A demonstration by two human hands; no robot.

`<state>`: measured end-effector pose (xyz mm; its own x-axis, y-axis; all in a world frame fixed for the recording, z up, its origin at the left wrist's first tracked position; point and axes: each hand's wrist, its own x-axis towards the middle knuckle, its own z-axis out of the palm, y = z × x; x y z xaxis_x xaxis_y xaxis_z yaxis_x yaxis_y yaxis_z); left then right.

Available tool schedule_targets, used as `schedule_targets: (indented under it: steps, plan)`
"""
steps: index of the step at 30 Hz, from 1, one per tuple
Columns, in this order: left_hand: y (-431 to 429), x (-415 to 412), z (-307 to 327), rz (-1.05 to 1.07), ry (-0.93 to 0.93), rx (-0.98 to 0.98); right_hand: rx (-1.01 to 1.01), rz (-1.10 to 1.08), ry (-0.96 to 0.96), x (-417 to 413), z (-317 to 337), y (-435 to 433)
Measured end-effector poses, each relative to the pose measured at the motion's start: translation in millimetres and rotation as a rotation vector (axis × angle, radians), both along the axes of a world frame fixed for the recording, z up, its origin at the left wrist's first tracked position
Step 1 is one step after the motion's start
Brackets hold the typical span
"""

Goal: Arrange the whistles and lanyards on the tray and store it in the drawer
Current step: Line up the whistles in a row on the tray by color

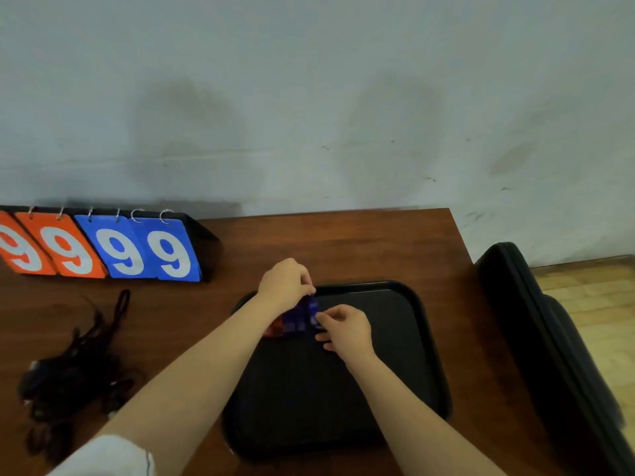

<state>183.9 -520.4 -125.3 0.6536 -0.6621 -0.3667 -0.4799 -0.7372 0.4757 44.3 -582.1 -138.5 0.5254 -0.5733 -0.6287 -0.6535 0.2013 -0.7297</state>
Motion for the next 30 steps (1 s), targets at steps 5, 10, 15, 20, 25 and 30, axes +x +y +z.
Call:
schedule_targets:
  steps: [5, 10, 15, 20, 25, 30]
  plan:
    - [2.0, 0.0, -8.8, -0.017, -0.047, 0.001, -0.077, 0.116, 0.043, 0.9, -3.7, -0.9]
    - [3.7, -3.5, -11.1, -0.069, -0.160, 0.017, -0.117, 0.171, 0.068, 3.5, -3.6, -1.6]
    - [12.5, -1.3, -14.2, 0.115, -0.106, -0.150, -0.137, 0.214, 0.076, 1.4, -5.0, -2.2]
    - [54.3, 3.0, -5.9, 0.441, -0.038, -0.315, -0.185, 0.265, 0.111, -0.6, -4.4, -3.5]
    - [117.3, -7.9, -21.6, 0.644, 0.116, -0.256, -0.229, 0.294, 0.074, 0.7, -4.2, -7.9]
    - [125.4, -23.3, -31.2, 0.614, 0.101, -0.165, -0.203, 0.280, 0.075, 6.1, -6.9, -6.0]
